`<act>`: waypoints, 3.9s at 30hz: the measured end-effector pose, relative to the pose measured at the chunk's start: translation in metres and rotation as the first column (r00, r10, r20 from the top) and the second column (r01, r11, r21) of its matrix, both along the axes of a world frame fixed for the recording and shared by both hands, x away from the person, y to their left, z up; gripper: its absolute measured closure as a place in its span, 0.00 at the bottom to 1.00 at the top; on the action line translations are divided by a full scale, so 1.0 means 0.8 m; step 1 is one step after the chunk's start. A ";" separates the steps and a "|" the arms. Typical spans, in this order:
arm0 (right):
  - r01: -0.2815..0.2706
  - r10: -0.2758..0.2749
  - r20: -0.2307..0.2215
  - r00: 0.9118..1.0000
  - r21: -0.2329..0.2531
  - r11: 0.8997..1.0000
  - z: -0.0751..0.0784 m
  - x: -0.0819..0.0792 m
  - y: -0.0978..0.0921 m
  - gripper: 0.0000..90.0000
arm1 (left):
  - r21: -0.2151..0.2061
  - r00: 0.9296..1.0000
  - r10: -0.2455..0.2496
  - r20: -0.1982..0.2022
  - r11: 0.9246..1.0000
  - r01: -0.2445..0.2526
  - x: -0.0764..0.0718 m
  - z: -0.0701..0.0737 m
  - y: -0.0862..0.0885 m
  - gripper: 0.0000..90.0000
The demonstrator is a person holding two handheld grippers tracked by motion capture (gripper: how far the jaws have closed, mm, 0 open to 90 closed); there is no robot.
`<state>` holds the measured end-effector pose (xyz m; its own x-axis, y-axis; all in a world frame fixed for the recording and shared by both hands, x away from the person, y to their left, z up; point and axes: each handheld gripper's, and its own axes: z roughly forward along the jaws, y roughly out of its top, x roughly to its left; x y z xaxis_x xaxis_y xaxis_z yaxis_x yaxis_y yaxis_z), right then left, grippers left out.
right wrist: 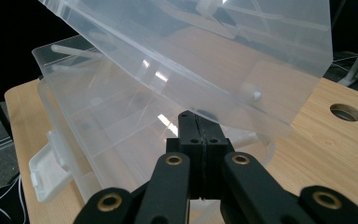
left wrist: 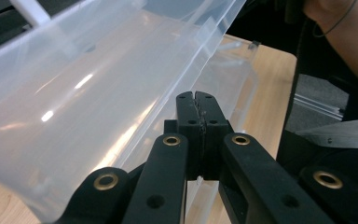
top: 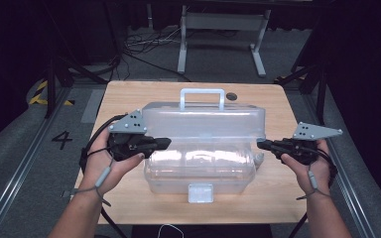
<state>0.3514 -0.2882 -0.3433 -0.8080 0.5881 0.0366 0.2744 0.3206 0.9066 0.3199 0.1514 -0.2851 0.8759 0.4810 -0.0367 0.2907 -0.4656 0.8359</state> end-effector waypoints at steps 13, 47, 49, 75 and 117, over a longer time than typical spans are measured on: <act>0.008 -0.008 0.005 1.000 0.028 1.000 0.001 0.004 0.000 1.00 | -0.021 0.998 0.062 -0.017 0.998 -0.062 0.007 -0.037 0.011 1.00; 0.025 -0.026 0.031 0.999 0.040 0.999 0.001 0.005 0.009 1.00 | -0.090 0.964 0.266 0.027 0.961 -0.262 0.034 -0.062 0.039 1.00; 0.024 -0.026 0.033 0.999 0.034 0.999 0.002 0.002 0.010 1.00 | -0.094 0.964 0.263 0.031 0.961 -0.260 0.037 -0.061 0.040 1.00; 0.263 -0.260 0.165 0.951 0.001 0.965 0.013 -0.011 0.005 0.57 | -0.131 0.972 0.232 0.042 0.966 -0.225 0.064 -0.044 0.043 1.00; 0.440 -0.430 0.331 0.840 0.049 0.897 0.018 0.039 0.058 0.78 | -0.135 0.977 0.207 0.059 0.971 -0.198 0.068 -0.045 0.040 0.99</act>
